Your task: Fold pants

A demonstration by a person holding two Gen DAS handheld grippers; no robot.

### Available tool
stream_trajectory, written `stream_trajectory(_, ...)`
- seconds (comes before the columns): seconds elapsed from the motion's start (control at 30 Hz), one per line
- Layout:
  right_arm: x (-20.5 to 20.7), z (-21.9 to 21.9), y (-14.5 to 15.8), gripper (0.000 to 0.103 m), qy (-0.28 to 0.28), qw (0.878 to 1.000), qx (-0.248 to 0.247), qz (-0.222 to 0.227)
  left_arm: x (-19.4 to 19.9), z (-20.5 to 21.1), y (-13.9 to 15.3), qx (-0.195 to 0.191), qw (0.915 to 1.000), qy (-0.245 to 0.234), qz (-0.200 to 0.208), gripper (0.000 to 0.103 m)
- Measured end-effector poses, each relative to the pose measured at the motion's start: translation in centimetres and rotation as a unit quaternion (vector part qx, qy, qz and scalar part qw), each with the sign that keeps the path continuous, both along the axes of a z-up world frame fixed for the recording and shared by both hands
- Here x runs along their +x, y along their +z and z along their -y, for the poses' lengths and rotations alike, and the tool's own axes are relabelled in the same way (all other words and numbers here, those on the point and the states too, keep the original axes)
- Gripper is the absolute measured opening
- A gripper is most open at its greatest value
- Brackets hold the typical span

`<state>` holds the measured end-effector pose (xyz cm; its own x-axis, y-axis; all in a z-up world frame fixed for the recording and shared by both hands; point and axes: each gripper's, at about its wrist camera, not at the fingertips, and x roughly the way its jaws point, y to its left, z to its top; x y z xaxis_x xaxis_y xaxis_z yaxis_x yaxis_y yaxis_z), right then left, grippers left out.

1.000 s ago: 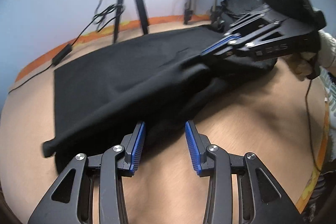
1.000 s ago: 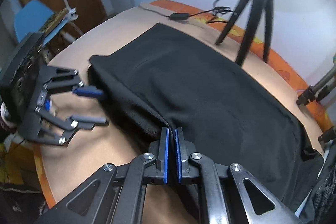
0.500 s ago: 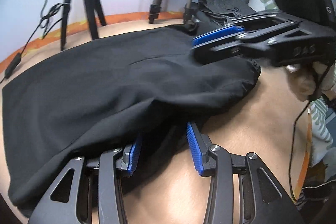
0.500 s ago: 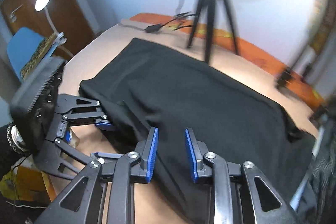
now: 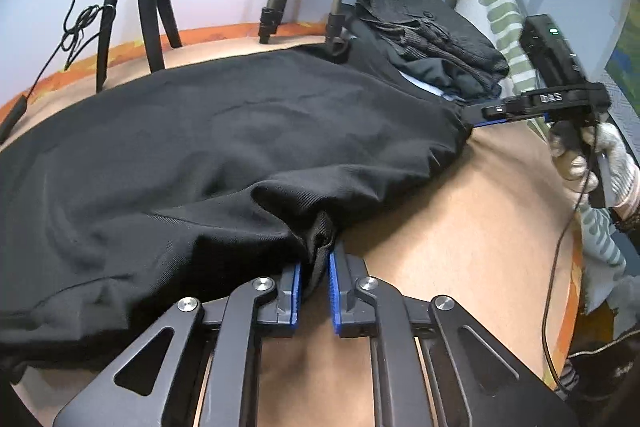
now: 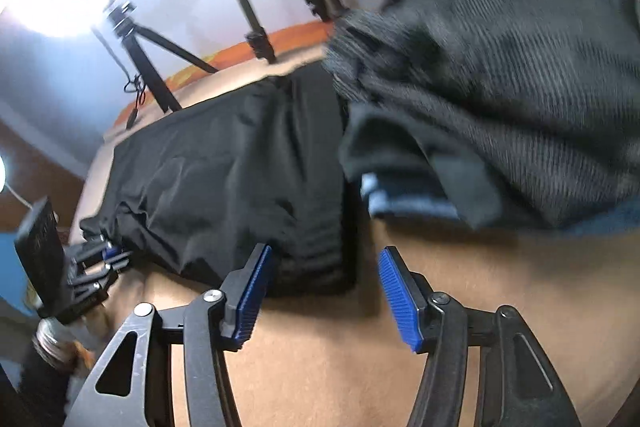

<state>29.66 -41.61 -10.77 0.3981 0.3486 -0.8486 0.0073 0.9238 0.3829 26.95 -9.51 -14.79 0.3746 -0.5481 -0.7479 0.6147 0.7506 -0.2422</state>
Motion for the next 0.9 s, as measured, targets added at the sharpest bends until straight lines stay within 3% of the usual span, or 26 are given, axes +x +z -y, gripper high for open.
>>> stream_trajectory(0.2,1.1,0.0,-2.4,0.064,-0.034,0.997,0.057,-0.024,-1.1,-0.4,-0.1,0.002,1.0000,-0.001,-0.004,0.008)
stream_trajectory(0.27,1.5,-0.5,-2.3,0.055,-0.042,0.997,0.064,-0.017,-1.4,-0.5,-0.2,0.002,1.0000,-0.004,-0.004,0.008)
stream_trajectory(0.33,1.7,-1.0,-2.4,0.034,-0.049,0.998,0.048,-0.015,-1.8,-0.6,-0.3,0.005,0.9999,-0.007,-0.004,0.008)
stream_trajectory(0.4,1.5,-1.6,-2.2,0.027,-0.046,0.998,0.045,-0.005,-2.1,-0.8,-0.3,0.002,0.9999,-0.009,-0.008,0.008)
stream_trajectory(0.53,0.4,-1.4,-0.5,0.026,-0.060,0.997,0.027,0.038,-2.7,-1.1,-0.4,0.008,0.9998,-0.002,-0.019,0.008)
stream_trajectory(0.73,1.0,-2.9,-0.2,0.025,-0.053,0.997,-0.022,0.047,-5.7,-4.0,0.8,0.023,0.9991,0.001,-0.036,0.009)
stream_trajectory(0.9,0.6,-2.6,-0.4,0.026,-0.049,0.997,-0.034,0.046,-6.2,-7.9,3.4,0.041,0.9977,0.054,0.011,0.009)
